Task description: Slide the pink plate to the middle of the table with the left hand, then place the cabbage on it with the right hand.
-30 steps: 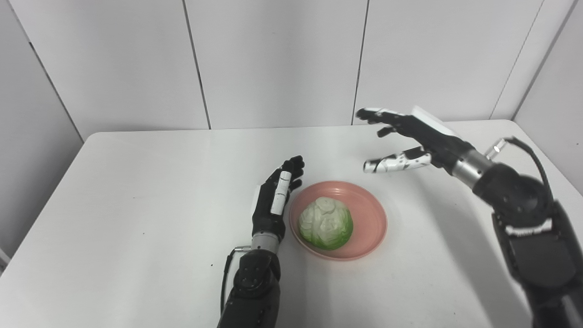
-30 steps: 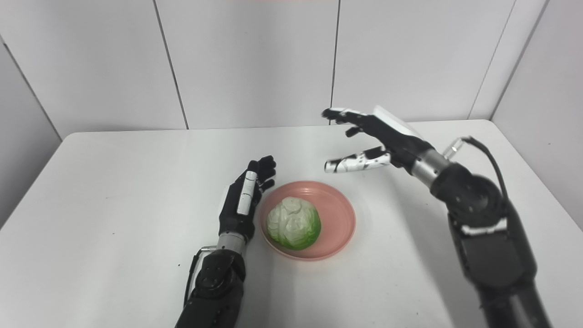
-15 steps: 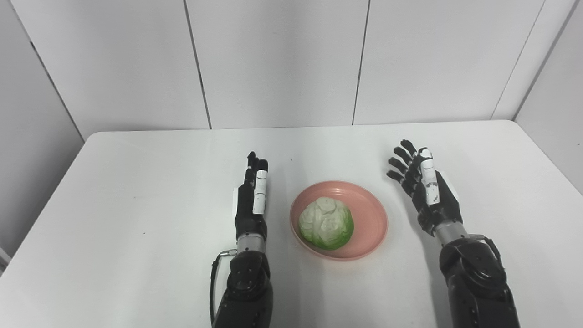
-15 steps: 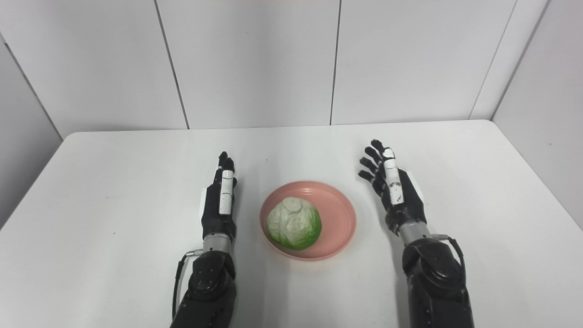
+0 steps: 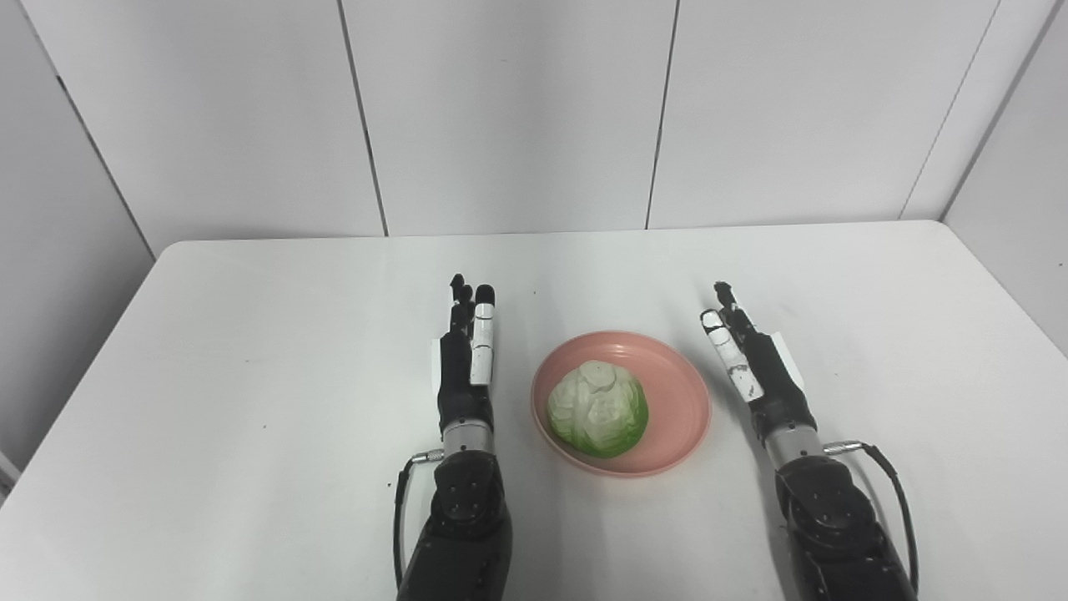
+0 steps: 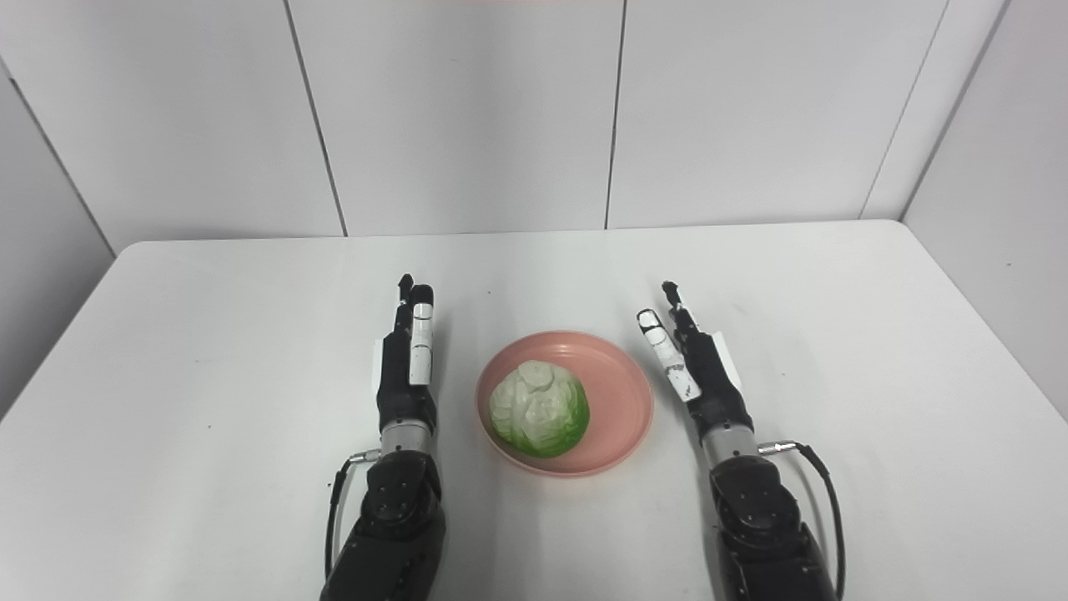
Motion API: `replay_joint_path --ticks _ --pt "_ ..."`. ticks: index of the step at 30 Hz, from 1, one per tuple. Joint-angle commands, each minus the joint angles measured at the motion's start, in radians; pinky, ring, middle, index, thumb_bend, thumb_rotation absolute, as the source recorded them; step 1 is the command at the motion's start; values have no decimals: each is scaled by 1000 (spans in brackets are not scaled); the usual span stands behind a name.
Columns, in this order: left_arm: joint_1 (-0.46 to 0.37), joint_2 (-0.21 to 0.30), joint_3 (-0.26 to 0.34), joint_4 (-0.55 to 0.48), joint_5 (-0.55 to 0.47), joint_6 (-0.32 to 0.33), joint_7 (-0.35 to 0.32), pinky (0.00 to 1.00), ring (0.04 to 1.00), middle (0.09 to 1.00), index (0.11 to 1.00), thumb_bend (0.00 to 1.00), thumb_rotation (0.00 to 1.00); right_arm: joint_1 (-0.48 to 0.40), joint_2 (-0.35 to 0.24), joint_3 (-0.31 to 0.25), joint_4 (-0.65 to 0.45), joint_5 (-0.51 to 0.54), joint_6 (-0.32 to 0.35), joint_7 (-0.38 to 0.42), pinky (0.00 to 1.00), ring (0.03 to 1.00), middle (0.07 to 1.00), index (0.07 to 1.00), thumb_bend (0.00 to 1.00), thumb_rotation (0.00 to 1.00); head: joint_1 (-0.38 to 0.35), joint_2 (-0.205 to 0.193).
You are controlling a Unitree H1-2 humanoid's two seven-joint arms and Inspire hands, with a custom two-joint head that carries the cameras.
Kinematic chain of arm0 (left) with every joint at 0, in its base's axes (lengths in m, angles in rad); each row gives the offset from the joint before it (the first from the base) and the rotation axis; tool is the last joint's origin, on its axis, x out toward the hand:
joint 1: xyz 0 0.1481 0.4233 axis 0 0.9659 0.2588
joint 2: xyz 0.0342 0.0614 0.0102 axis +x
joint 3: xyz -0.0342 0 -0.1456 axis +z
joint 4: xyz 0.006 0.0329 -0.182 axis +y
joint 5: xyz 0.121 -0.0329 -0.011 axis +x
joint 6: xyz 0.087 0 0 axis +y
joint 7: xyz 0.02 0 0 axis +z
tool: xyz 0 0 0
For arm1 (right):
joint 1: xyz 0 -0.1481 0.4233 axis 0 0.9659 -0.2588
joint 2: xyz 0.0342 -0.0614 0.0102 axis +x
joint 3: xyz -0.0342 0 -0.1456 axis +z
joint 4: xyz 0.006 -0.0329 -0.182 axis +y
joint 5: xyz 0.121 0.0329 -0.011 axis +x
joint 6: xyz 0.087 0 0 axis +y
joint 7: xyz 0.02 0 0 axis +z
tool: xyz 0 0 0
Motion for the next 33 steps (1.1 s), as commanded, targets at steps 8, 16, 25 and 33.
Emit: replay_joint_path --ticks 8,16,25,33 --pt "27 12 -1 -8 3 13 -15 1000 1000 987 999 857 962 -14 13 -10 -26 86 -34 2 996 998 980 955 875 1000 0 -7" --pt "30 4 -2 -13 9 20 -9 1000 1000 989 998 878 957 -11 2 9 -36 102 -6 13 992 991 979 966 896 1000 0 -3" --pt "32 1 -1 -14 3 18 -13 1000 1000 986 996 870 956 -15 16 -7 -56 137 38 10 1000 1000 982 964 937 1000 4 -1" --pt "32 2 1 -15 2 22 -13 1000 1000 981 997 870 951 -22 27 -24 -72 180 81 11 1000 1000 989 973 948 1000 5 -1"
